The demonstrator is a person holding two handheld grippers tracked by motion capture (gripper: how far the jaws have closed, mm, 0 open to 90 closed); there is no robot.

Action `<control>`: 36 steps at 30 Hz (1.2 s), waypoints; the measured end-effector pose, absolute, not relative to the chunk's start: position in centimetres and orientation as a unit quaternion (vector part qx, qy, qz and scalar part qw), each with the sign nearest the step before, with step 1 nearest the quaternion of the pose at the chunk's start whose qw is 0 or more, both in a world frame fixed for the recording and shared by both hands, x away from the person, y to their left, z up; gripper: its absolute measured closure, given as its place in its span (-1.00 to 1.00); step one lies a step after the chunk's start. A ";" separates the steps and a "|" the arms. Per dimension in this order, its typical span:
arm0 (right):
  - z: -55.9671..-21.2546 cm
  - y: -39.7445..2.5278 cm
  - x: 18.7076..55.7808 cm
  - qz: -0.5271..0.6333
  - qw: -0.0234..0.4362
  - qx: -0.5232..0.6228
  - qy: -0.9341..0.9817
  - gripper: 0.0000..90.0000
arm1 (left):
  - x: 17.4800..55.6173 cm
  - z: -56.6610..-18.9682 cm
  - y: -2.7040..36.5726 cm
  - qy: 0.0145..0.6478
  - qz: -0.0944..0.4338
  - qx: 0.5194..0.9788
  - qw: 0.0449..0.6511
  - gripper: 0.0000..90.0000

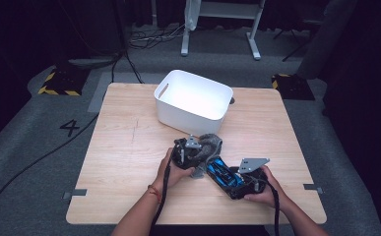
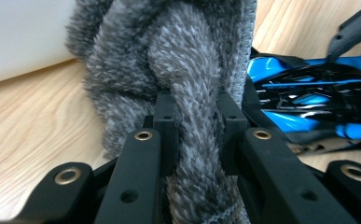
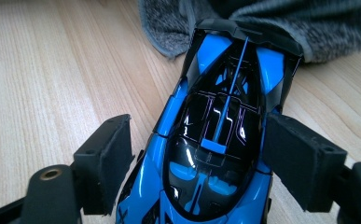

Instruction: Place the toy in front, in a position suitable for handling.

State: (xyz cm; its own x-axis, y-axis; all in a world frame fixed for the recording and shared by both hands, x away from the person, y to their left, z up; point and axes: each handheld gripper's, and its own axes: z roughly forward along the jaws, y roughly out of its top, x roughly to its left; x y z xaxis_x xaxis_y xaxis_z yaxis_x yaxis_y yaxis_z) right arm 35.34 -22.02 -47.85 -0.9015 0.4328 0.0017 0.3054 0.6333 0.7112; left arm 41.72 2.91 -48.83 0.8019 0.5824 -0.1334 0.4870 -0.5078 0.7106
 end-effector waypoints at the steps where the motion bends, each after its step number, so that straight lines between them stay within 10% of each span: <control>1: -47.8 -22.1 35.3 0.374 0.089 0.204 0.900 -0.43 | 41.8 -49.0 2.7 0.311 0.058 0.867 0.385 0.66; 29: -49.1 -20.5 37.5 0.342 0.066 0.187 0.919 -0.63 | 36.1 -48.5 6.7 0.193 -0.064 0.915 0.347 0.70; 36: -49.0 -19.4 38.5 0.344 0.070 0.167 0.921 -0.59 | 34.8 -48.1 9.5 0.250 -0.012 0.901 0.354 0.66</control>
